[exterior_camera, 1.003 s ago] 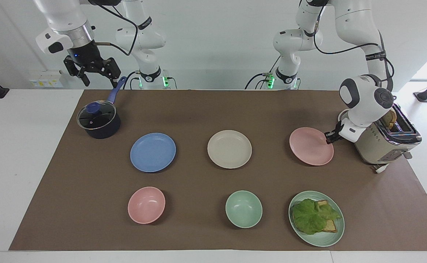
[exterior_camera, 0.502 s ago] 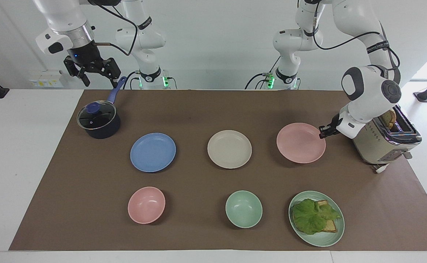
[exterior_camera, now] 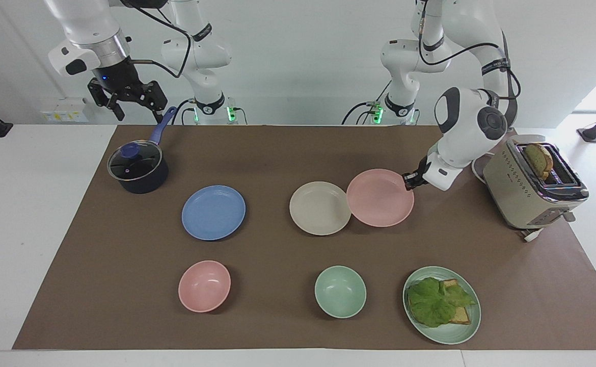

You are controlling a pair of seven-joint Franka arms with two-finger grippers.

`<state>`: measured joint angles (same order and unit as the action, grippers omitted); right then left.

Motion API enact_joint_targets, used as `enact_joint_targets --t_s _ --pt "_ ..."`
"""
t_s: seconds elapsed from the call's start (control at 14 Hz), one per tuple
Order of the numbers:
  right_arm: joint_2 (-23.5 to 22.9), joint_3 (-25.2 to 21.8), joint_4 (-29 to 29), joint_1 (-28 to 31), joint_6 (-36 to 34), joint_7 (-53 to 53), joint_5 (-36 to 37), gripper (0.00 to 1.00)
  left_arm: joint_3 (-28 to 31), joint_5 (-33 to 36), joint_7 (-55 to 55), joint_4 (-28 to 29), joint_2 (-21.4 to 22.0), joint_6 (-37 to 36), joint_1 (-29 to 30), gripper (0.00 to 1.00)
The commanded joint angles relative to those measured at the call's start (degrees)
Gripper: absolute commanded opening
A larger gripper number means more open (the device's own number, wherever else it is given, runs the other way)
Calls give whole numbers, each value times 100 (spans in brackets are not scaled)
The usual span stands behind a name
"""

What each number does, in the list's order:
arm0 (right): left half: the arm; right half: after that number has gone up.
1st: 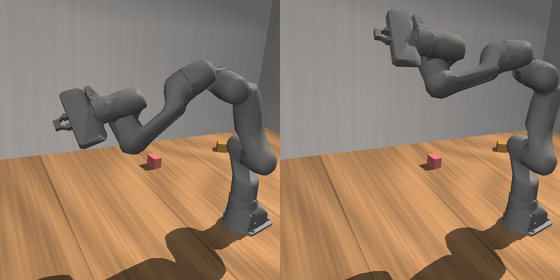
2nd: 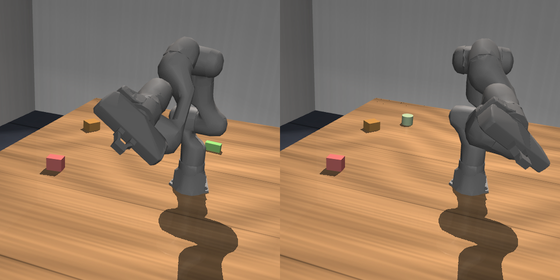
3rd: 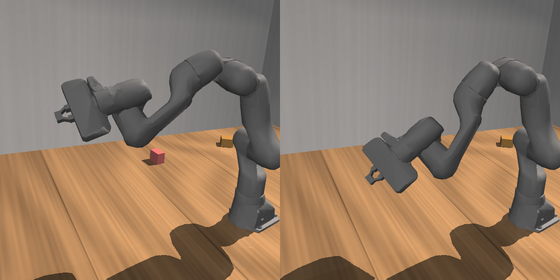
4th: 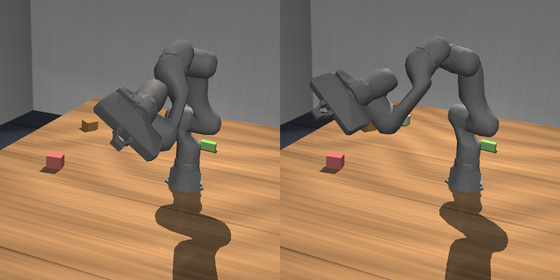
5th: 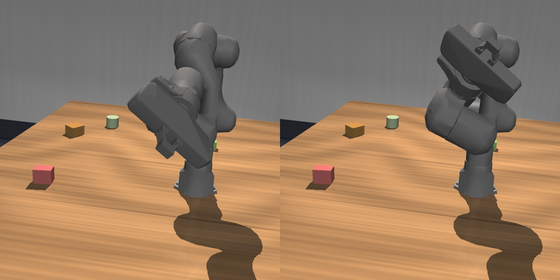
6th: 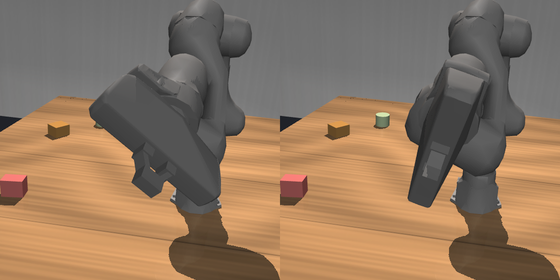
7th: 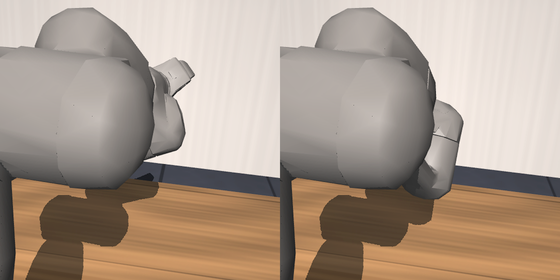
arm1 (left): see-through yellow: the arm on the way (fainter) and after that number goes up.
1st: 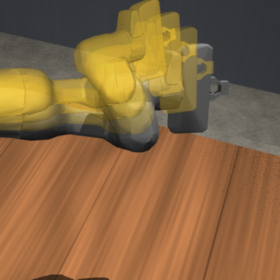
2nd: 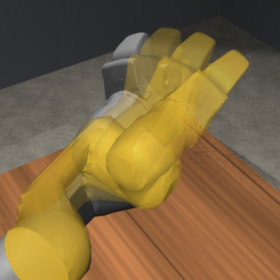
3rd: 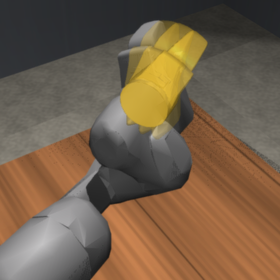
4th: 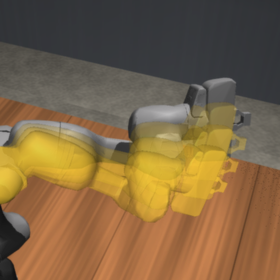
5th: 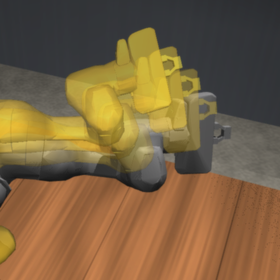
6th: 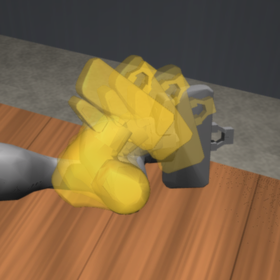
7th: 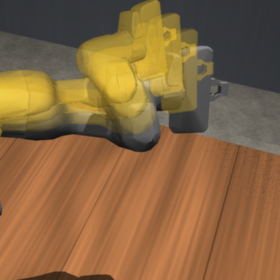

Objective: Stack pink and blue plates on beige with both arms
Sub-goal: 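Grasp the pink plate rim with the left gripper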

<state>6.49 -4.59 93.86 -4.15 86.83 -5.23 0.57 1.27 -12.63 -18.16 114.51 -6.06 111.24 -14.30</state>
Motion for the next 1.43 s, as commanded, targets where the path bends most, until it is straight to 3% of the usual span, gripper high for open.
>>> enact_joint_targets --t_s 0.0,0.43,1.29,1.36 --pt "115 2 150 -7 71 -49 -57 100 92 -169 -502 36 79 335 -449 0" --pt "133 2 168 -7 97 -57 -57 100 101 -372 -1294 237 79 889 -1443 0" --pt "203 2 317 11 176 -49 -57 100 101 -530 -1330 502 -317 1769 -1787 0" --pt "203 2 326 11 168 -49 -57 100 101 -530 -1304 502 -317 1752 -1787 6"
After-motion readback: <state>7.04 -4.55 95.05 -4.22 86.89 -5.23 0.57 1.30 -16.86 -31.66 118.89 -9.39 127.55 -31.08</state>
